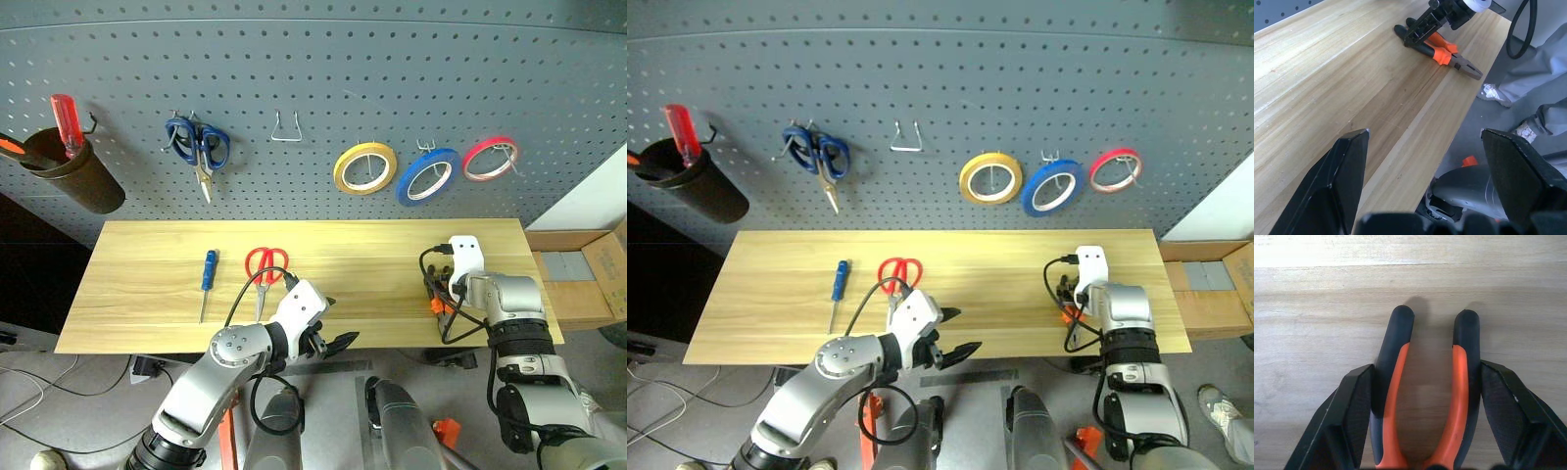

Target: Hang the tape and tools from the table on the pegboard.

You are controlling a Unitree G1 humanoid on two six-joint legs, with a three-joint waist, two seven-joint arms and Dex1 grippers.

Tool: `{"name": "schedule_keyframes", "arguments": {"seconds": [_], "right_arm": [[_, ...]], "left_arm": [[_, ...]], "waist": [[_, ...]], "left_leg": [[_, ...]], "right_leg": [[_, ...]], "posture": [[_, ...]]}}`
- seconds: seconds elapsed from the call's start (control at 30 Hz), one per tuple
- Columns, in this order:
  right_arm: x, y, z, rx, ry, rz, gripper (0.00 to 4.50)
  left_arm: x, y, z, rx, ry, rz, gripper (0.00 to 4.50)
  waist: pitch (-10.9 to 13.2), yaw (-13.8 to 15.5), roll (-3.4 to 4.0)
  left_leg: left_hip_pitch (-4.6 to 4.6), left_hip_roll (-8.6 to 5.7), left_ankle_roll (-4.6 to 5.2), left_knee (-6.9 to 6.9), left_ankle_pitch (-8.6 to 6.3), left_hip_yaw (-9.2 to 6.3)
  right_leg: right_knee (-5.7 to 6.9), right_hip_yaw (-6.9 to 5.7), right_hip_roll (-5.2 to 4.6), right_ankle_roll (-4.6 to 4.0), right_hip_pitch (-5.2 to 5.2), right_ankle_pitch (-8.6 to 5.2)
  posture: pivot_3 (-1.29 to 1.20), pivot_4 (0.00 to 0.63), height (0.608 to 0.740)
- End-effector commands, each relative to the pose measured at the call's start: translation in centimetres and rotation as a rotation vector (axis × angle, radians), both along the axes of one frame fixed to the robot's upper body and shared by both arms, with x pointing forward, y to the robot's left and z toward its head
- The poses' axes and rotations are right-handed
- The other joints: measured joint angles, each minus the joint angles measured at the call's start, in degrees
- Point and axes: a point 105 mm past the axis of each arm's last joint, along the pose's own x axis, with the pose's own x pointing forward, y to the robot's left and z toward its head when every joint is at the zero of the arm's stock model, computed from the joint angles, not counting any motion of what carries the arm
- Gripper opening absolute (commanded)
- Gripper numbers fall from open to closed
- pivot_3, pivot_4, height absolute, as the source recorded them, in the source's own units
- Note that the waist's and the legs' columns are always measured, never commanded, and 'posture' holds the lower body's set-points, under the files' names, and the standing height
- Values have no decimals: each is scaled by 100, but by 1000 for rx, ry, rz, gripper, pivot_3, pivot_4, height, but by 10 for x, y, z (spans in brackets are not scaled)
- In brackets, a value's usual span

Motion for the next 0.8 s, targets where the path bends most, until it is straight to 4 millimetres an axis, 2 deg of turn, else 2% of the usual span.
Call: {"name": "schedule_keyframes", "arguments": {"seconds": [0.03,0.2,0.3,0.4,0.43,0.53,0.6,0.7,0.8], "right_arm": [[-5,43,20,69,-111,248,2797],[-24,84,59,72,-319,502,2797],[-27,97,75,83,-405,546,2797],[-27,118,110,129,-568,586,2797],[-26,126,127,144,-640,600,2797],[-24,141,160,178,-786,618,2797],[-24,147,170,187,-839,630,2797],[-33,166,196,261,-955,686,2797],[-40,183,222,327,-1082,708,2797]], "left_arm": [[-1,-1,20,-60,-55,10,3919],[-8,6,31,-115,-48,47,3919],[-12,9,33,-125,-48,62,3919],[-15,15,43,-172,-68,112,3919],[-15,17,50,-197,-91,147,3919],[-12,25,63,-247,-147,242,3919],[-10,30,69,-263,-176,297,3919],[-9,49,78,-288,-240,468,3919],[-16,62,84,-298,-292,592,3919]], "waist": [[0,-2,0],[-3,4,5],[-16,30,3],[-85,43,3],[-117,43,-2],[-210,52,-2],[-303,90,-5],[-452,180,-16],[-589,220,-21]], "left_leg": [[-1,0,0,-2,0,1],[-18,-1,-3,-4,0,0],[-34,-5,-6,4,1,-5],[-40,-5,-17,5,7,-9],[-42,-5,-20,4,8,-8],[-44,-5,-52,5,26,-8],[-44,-5,-57,4,29,-11],[-42,-5,-57,3,29,-12],[-40,-7,-58,2,29,-10]], "right_leg": [[0,1,0,0,-2,0],[1,1,-2,-1,-21,1],[-2,-5,-6,-19,-31,17],[-7,-10,-6,-20,-33,20],[-8,-9,-7,-21,-36,21],[-7,-9,-6,-20,-39,23],[-6,-12,-6,-19,-38,24],[-8,-15,-4,-20,-35,25],[-10,-11,-5,-21,-34,25]], "posture": [[59,321,740],[57,274,740],[60,238,740],[72,195,740],[83,178,740],[102,148,740],[125,126,740],[155,106,740],[194,85,740]]}}
